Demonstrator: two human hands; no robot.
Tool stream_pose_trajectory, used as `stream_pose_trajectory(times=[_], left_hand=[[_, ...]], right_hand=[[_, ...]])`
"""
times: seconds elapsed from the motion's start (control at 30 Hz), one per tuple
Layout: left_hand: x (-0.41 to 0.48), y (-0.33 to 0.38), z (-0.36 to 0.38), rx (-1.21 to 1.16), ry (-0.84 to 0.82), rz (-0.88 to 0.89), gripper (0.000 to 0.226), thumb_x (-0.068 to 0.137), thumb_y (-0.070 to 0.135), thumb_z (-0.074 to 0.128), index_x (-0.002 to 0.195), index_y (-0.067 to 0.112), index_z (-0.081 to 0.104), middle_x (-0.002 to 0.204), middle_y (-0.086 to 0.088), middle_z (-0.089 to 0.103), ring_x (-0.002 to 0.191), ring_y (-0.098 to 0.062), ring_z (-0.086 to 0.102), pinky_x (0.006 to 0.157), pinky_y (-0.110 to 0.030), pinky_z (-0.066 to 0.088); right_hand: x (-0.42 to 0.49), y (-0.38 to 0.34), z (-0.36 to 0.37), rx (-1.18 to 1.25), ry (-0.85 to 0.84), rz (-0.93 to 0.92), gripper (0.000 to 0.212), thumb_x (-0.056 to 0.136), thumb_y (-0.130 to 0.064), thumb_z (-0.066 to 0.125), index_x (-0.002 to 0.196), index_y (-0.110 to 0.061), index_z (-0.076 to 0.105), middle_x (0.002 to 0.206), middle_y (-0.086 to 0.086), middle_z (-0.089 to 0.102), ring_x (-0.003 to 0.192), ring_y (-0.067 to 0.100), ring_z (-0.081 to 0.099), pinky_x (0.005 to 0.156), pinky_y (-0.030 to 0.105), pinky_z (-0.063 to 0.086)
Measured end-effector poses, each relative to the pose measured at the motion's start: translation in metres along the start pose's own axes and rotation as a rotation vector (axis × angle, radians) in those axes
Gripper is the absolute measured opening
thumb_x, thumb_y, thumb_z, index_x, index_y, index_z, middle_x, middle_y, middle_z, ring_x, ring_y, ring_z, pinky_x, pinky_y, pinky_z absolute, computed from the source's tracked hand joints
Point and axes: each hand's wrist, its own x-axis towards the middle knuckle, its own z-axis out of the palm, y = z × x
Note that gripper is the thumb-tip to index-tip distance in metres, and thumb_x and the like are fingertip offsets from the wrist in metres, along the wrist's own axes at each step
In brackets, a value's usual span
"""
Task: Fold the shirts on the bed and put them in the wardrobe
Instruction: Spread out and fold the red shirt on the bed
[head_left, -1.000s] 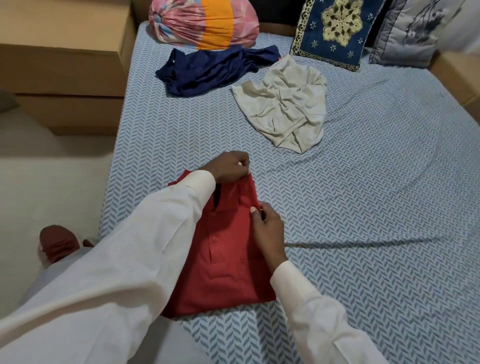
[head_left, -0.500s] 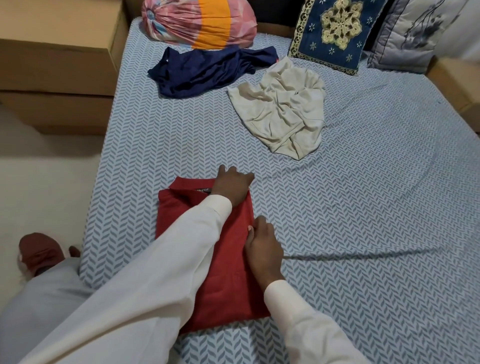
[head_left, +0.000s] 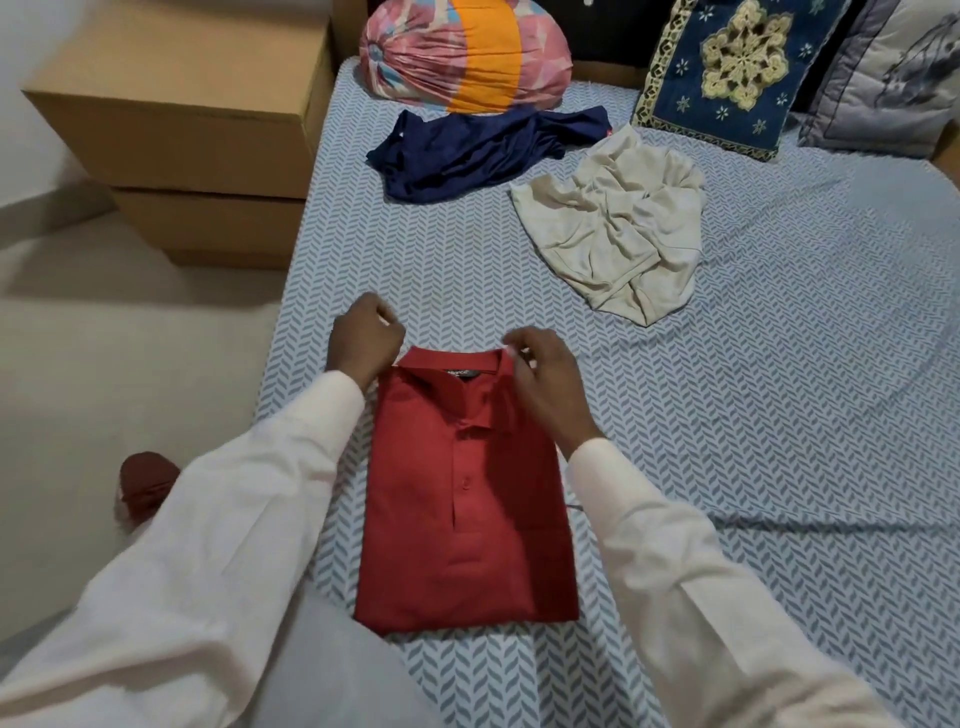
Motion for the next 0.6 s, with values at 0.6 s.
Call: stream_pose_trajectory(times=[0.6], left_hand=[[-0.041,-0.028,0.030,-0.505,-0.136,-0.412,0.017,0.078,-0.004,0.063,0.081,0.011,0.056,0.090,-0.018,0.066,0.068,-0.024,0.067,0.061,-0.038,0.059]], right_hand=[[0.011,-0.029,0.048,-0.245,-0.389,-0.050,0.026,0.078,-0.041,0.072,0.092,-0.022,0.061,0.096,0.003,0.061,0.095,0.023,0.059,0.078,0.036,0.047]])
